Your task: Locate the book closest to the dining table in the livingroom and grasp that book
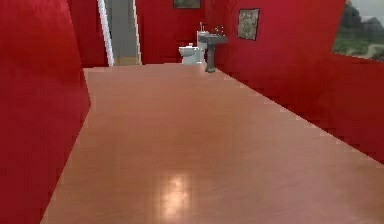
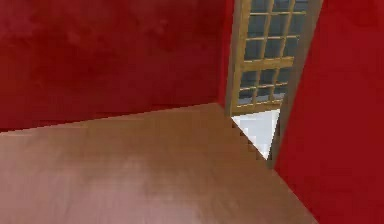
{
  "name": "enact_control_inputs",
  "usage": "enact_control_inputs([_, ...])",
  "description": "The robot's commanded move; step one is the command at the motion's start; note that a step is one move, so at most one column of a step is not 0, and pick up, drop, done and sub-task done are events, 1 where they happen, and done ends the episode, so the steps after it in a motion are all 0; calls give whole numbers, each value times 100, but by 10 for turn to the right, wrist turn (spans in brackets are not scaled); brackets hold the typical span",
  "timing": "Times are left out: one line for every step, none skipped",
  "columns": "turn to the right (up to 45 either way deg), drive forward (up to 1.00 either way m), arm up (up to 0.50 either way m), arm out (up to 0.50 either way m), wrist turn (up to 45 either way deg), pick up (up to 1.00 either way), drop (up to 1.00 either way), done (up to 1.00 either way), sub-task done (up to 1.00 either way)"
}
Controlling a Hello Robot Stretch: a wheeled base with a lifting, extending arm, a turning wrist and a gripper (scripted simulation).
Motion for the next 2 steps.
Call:
enact_control_inputs([-150, 0, 0, 0, 0, 0, 0, 0, 0])
enact_control_inputs([0, 100, 0, 0, 0, 0, 0, 0, 0])
